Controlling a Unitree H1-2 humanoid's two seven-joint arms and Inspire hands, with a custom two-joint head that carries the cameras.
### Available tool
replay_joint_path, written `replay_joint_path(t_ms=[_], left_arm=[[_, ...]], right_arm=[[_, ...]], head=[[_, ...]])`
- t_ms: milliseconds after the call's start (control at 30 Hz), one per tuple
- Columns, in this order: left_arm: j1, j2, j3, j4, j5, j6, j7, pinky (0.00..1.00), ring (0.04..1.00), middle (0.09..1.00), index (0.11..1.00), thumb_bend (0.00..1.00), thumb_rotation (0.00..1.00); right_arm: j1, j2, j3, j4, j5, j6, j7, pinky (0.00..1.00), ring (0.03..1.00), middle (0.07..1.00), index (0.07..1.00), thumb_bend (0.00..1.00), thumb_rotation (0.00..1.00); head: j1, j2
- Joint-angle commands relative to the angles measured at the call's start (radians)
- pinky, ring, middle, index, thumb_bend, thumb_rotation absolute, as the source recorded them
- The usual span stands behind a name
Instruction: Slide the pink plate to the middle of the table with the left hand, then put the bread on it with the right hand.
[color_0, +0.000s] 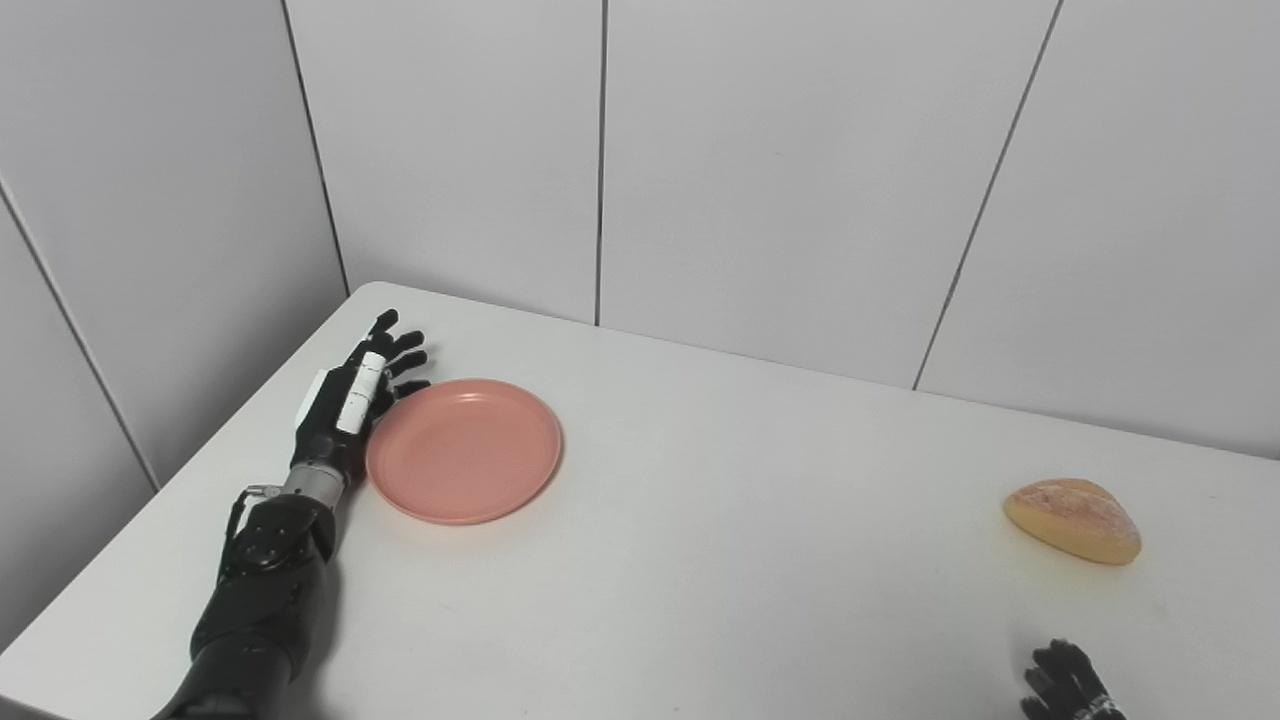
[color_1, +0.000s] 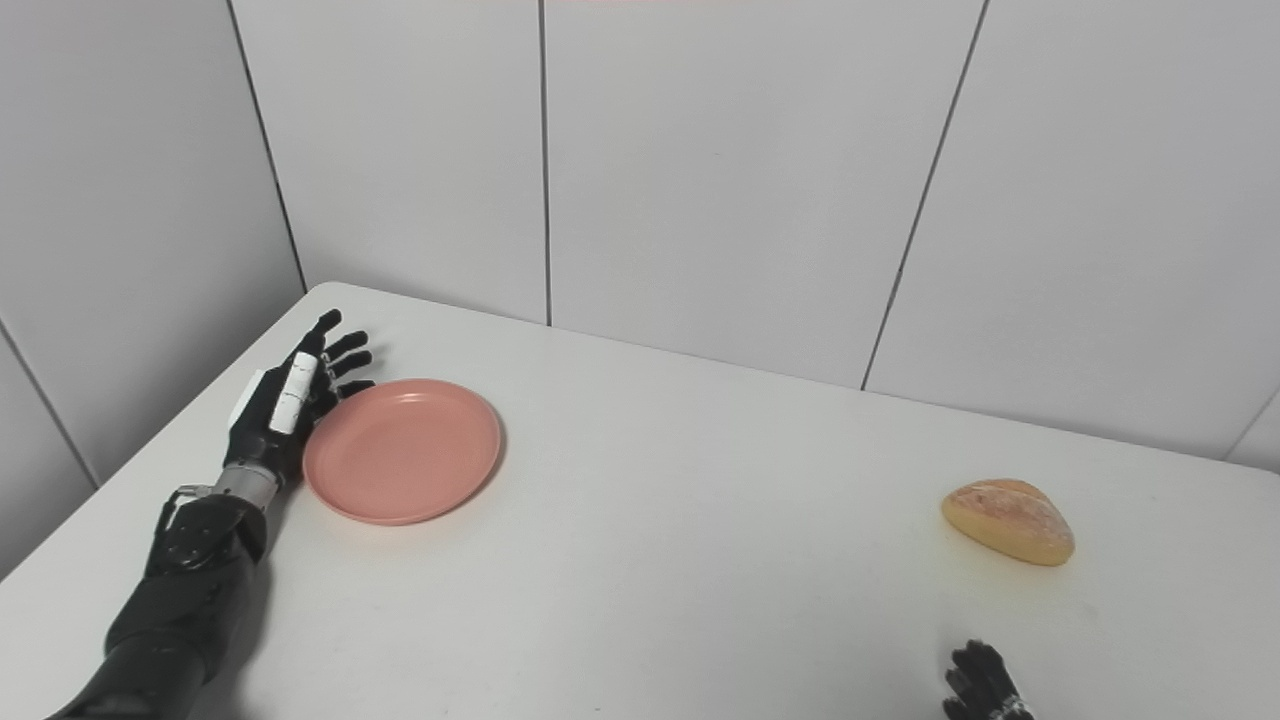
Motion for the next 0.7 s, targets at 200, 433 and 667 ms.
replay_joint_path(t_ms=[200, 433, 667], left_arm=[[-0.012, -0.049, -0.023, 0.010, -0.021, -0.034, -0.076, 0.66, 0.827, 0.852, 0.928, 0.96, 0.90], [0.031, -0.100, -0.058, -0.133, 0.011, 0.064, 0.012, 0.65, 0.819, 0.852, 0.927, 0.93, 0.98], [0.089, -0.138, -0.079, -0.266, 0.016, 0.134, 0.048, 0.66, 0.818, 0.859, 0.924, 0.96, 0.97]], right_arm=[[0.014, 0.006, 0.012, -0.034, -0.005, 0.036, -0.005, 0.94, 0.932, 0.910, 0.894, 0.84, 1.00], [0.015, 0.002, 0.010, -0.039, -0.022, 0.038, -0.013, 0.91, 0.910, 0.888, 0.876, 0.84, 1.00], [0.019, 0.000, 0.010, -0.048, -0.018, 0.044, -0.007, 0.92, 0.914, 0.889, 0.876, 0.83, 1.00]], head=[[-0.014, 0.010], [-0.014, 0.016], [-0.023, 0.026]])
